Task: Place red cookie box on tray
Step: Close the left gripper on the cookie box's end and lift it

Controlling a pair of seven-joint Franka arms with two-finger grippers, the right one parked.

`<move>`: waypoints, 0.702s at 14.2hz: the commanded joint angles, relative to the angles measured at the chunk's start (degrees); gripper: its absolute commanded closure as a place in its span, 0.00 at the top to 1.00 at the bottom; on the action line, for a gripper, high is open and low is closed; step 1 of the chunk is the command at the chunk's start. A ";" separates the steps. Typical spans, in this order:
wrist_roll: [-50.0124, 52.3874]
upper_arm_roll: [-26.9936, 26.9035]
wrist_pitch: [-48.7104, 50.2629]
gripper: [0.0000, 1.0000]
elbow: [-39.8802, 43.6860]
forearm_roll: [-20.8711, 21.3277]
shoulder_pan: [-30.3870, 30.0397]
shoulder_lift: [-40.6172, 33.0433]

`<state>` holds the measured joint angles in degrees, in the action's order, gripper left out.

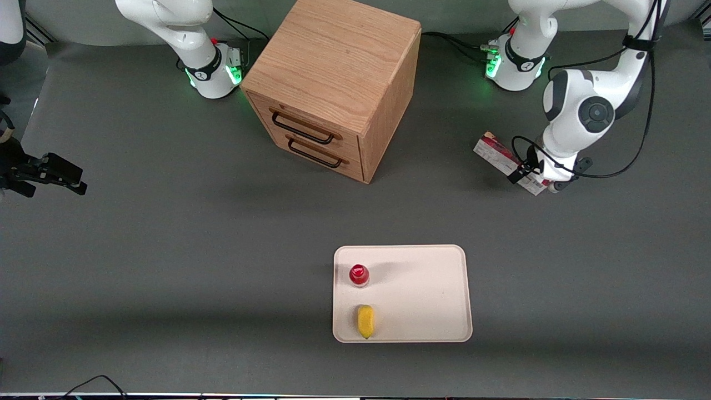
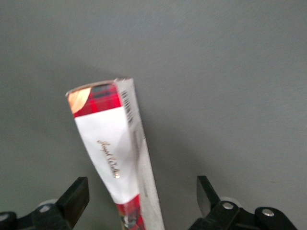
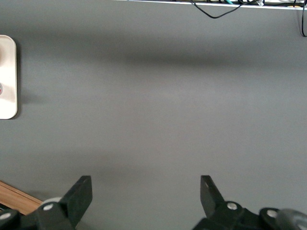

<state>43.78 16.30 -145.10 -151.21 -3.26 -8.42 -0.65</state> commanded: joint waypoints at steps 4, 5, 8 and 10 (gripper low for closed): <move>4.72 0.05 -11.51 1.00 -4.53 0.00 0.42 4.86; 4.73 0.05 -11.78 1.00 -4.53 0.00 0.33 5.30; 4.91 0.05 -10.74 0.34 -4.36 0.00 0.33 5.05; 4.82 0.05 -9.51 0.00 -3.83 0.00 0.33 4.87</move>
<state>47.30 16.29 -155.85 -155.36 -3.26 -8.42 5.04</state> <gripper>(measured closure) 0.260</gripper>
